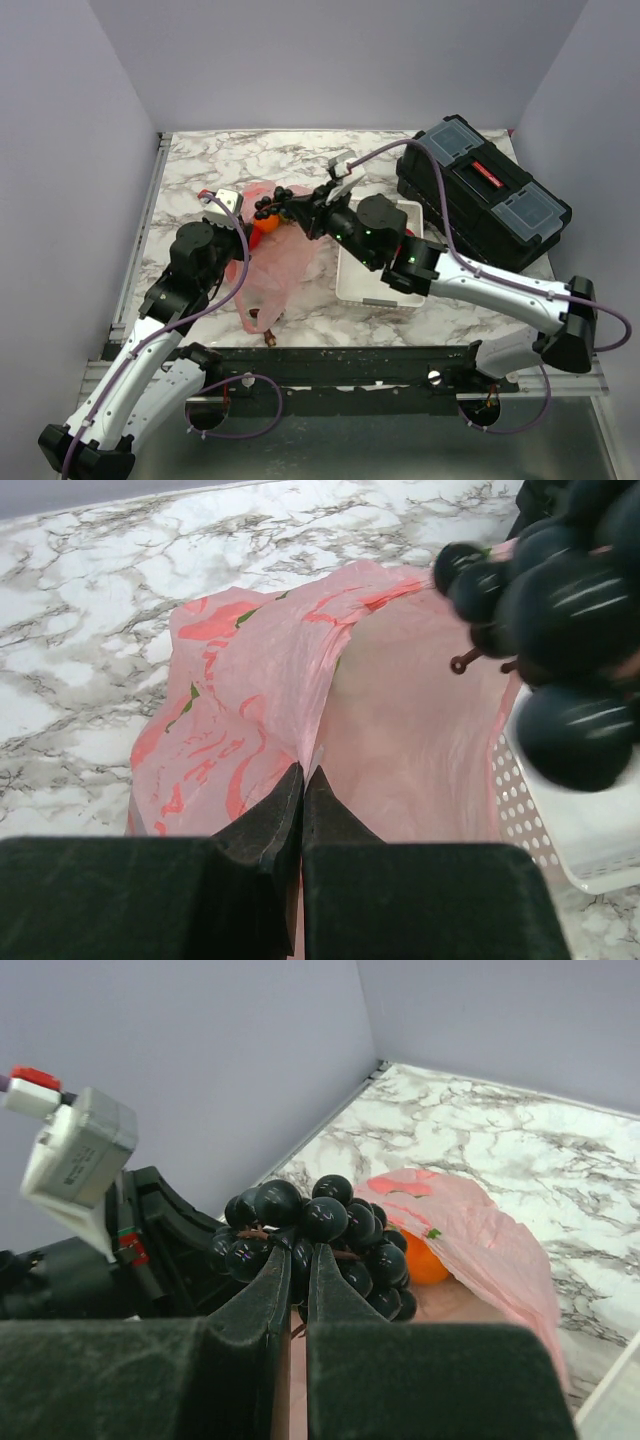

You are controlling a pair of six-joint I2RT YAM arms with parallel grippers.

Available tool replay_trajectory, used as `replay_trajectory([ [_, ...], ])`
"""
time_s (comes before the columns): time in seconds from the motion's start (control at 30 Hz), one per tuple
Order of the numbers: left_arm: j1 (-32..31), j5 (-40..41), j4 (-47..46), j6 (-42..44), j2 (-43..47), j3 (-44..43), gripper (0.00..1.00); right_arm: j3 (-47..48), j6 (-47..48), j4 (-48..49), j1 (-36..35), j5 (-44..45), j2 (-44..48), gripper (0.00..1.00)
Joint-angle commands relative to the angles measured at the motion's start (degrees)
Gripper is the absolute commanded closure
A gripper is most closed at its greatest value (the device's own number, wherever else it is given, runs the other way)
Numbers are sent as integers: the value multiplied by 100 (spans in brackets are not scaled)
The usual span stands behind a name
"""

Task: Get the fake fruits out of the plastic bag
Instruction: Take out the fake fruit from the plastic bag, then place the fake fruit in the bin.

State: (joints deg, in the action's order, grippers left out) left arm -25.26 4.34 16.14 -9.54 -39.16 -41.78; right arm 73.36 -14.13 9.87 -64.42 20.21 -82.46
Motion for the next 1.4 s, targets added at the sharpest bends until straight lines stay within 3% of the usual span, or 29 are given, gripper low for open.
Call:
replay_trajectory([
  [0.0, -23, 137, 56, -22, 22, -76, 100, -430, -199, -365, -16, 67, 799, 99],
  [0.47, -23, 190, 83, -22, 15, -85, 100, -2022, -777, -2401, -16, 2236, 3264, 99],
  [0.7, -23, 283, 100, -13, 25, -85, 100, -2719, -1357, -2796, -14, 2978, 4050, 99],
  [0.83, -21, 304, 92, -18, 26, -75, 100, -2845, -1439, -2907, -3, 3209, 3543, 99],
  [0.97, -23, 303, 107, -13, 9, -76, 100, -2672, -1591, -2968, 405, 3028, 2457, 99],
  [1.2, -23, 296, 95, -15, 23, -54, 100, -2601, -1617, -1568, 1726, 691, 1140, 99],
  [1.37, -23, -158, 15, 56, 78, -28, 100, -2104, -1825, -1374, 2197, 343, 170, 99],
])
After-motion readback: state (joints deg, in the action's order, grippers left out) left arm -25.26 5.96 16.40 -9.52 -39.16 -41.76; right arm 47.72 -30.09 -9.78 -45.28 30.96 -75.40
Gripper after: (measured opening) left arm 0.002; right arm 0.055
